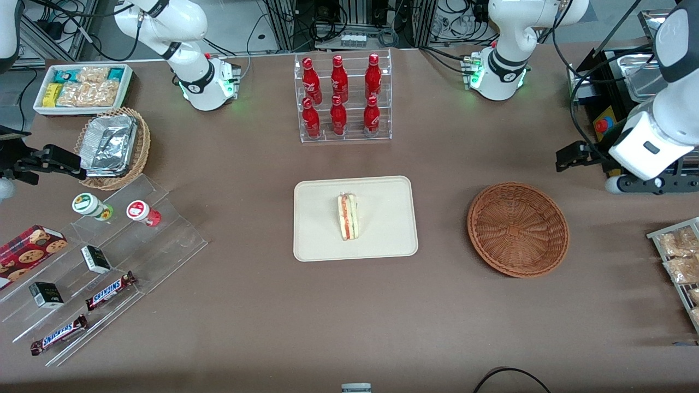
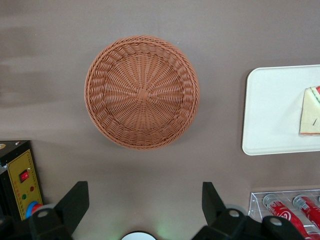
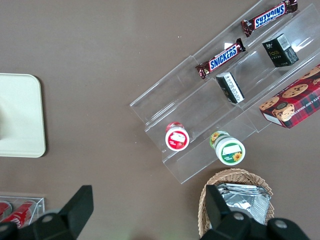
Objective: Place sandwich from basket to tray
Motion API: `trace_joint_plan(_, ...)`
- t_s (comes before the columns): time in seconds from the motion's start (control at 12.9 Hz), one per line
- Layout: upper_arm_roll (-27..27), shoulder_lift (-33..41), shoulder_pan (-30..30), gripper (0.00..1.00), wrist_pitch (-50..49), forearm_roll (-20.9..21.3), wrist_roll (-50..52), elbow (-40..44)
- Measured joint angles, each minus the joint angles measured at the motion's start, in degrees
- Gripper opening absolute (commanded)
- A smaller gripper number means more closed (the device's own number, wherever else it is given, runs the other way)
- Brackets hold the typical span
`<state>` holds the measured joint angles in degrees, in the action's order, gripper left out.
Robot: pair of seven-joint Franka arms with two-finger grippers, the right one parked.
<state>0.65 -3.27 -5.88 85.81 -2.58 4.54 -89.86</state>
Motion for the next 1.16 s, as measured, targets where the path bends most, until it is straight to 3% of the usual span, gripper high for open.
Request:
trace_joint_plan(0.62, -0.1, 3.8, 0.4, 1.0, -0.2, 0.5, -2.0, -2.9)
trace_joint_plan(0.85, -0.8, 3.4, 0.4, 1.0, 0.0, 6.2, -2.2, -2.7)
trace_joint_plan(1.16, -0.9, 3.4, 0.4, 1.0, 0.1, 6.1, -2.2, -2.5)
